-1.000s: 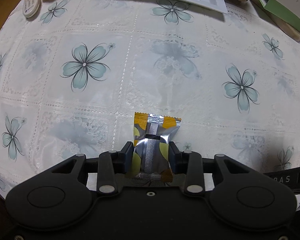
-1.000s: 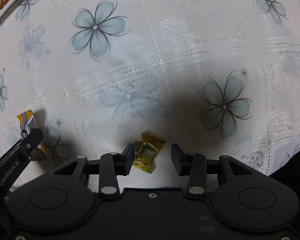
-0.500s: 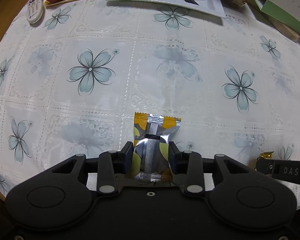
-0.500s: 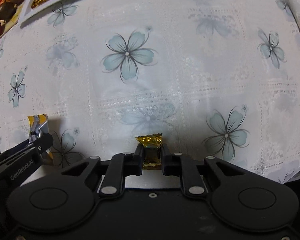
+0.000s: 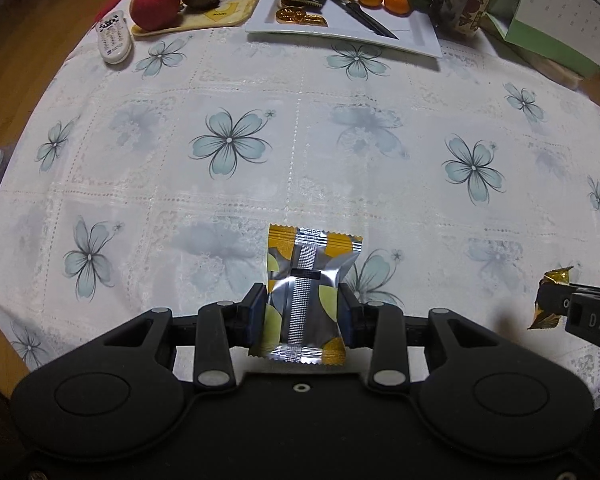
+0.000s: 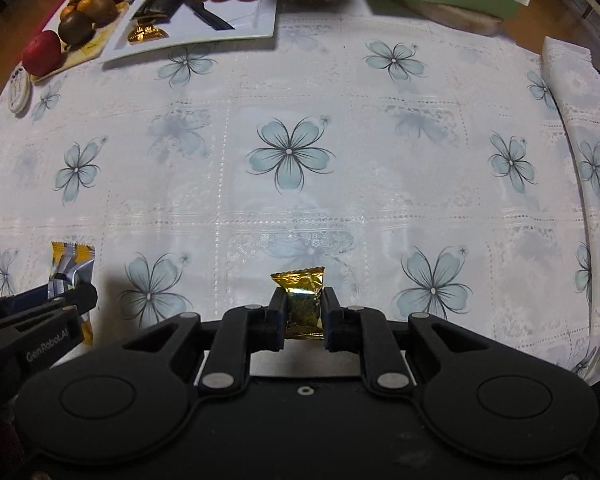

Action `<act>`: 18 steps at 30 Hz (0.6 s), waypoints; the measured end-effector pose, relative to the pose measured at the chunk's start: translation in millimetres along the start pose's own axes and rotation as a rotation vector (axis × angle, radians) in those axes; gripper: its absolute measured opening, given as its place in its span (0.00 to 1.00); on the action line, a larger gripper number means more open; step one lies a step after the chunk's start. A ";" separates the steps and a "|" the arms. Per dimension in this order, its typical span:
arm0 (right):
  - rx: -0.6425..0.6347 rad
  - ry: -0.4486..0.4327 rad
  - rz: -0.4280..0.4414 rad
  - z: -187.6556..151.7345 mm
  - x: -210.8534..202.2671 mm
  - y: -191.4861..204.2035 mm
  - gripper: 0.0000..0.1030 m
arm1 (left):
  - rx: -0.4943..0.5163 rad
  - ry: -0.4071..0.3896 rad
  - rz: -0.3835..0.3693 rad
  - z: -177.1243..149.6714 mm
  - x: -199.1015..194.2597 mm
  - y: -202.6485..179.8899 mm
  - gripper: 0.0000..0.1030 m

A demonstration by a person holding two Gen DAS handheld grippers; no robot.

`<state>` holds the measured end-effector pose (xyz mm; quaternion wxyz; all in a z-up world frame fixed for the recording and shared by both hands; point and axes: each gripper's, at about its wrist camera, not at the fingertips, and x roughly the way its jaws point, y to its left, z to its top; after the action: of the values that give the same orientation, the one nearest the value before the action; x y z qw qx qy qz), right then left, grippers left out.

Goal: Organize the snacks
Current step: 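Carry both held candies back over the gold tray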

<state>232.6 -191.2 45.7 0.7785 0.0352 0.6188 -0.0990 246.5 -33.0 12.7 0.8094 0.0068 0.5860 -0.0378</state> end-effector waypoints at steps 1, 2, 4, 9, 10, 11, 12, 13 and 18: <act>0.003 -0.008 0.009 -9.4 -7.8 -0.9 0.16 | -0.001 0.002 -0.008 -6.5 -6.0 0.6 0.44; 0.007 -0.009 0.021 -17.0 -13.2 -2.5 0.16 | 0.004 0.007 -0.016 -13.0 -10.8 0.3 0.44; 0.028 0.000 0.052 -33.4 -23.6 -7.7 0.16 | 0.022 0.022 -0.035 -26.3 -20.1 -1.6 0.44; 0.062 0.056 0.108 -67.1 -39.2 -16.6 0.17 | 0.066 0.049 -0.039 -53.6 -38.6 -7.1 0.44; 0.066 0.073 0.114 -72.3 -40.3 -17.7 0.17 | 0.072 0.051 -0.035 -58.0 -41.4 -7.7 0.44; 0.070 0.089 0.120 -77.8 -41.4 -19.2 0.17 | 0.077 0.054 -0.031 -60.4 -42.6 -8.7 0.44; 0.076 0.101 0.125 -81.7 -42.4 -20.3 0.17 | 0.079 0.059 -0.025 -62.7 -43.5 -9.8 0.44; 0.080 0.111 0.127 -86.2 -43.4 -21.3 0.17 | 0.079 0.065 -0.018 -65.3 -44.0 -10.6 0.44; 0.072 0.116 0.104 -96.9 -46.1 -21.5 0.17 | 0.070 0.087 -0.017 -72.2 -42.4 -14.3 0.46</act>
<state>125.7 -189.9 69.5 0.7438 0.1012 0.6561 -0.0783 163.9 -41.1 30.8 0.7820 0.0320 0.6191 -0.0649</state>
